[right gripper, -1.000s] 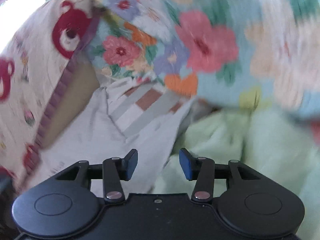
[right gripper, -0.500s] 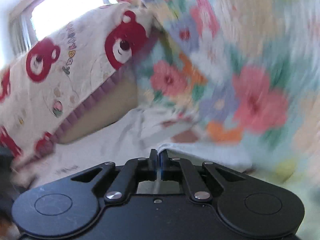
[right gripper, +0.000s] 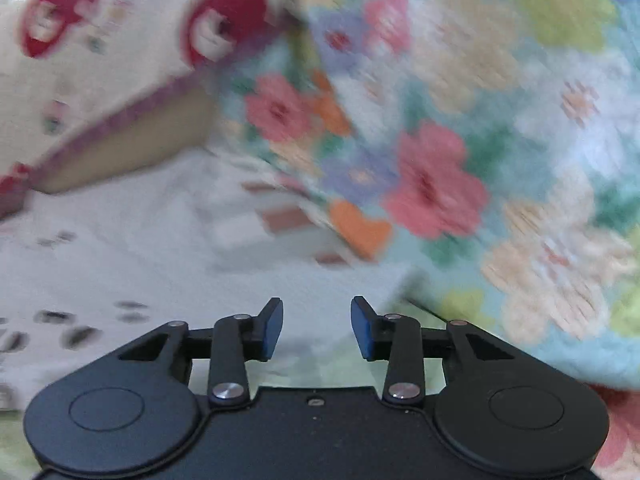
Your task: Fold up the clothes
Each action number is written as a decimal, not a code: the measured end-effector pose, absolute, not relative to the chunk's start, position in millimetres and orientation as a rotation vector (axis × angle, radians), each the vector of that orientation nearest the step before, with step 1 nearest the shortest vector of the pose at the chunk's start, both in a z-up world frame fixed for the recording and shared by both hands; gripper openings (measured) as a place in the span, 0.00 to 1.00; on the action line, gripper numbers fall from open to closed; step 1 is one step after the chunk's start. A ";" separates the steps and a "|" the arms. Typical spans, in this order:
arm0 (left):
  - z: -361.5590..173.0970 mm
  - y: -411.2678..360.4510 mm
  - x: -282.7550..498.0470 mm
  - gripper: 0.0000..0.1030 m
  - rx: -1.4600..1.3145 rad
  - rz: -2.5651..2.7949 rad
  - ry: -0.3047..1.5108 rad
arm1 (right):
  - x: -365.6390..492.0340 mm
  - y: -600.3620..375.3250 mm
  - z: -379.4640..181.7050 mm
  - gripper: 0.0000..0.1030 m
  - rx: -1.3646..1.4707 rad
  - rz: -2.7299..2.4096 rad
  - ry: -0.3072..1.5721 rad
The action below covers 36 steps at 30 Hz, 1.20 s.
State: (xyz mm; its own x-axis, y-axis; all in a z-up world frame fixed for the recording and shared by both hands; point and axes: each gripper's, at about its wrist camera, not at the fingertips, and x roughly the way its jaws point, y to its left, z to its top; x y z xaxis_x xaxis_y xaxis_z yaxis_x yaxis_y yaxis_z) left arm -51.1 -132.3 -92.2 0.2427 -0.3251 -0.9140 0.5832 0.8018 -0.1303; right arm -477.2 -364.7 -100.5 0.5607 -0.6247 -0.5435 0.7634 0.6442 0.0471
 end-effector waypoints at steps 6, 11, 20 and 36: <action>-109.0 -65.2 -14.5 0.57 0.164 -0.447 1.207 | -400.1 -351.5 -93.2 0.45 0.450 -0.341 0.561; -127.0 -50.5 11.7 0.57 0.074 -0.405 1.230 | -323.5 -348.4 -93.5 0.46 0.756 -0.053 0.622; -164.5 -38.9 61.8 0.61 -0.091 -0.529 1.318 | -248.2 -294.4 -100.4 0.48 0.628 0.129 0.906; -118.4 -27.7 2.6 0.08 0.039 -0.542 1.080 | -287.4 -297.9 -127.8 0.49 0.936 0.194 0.945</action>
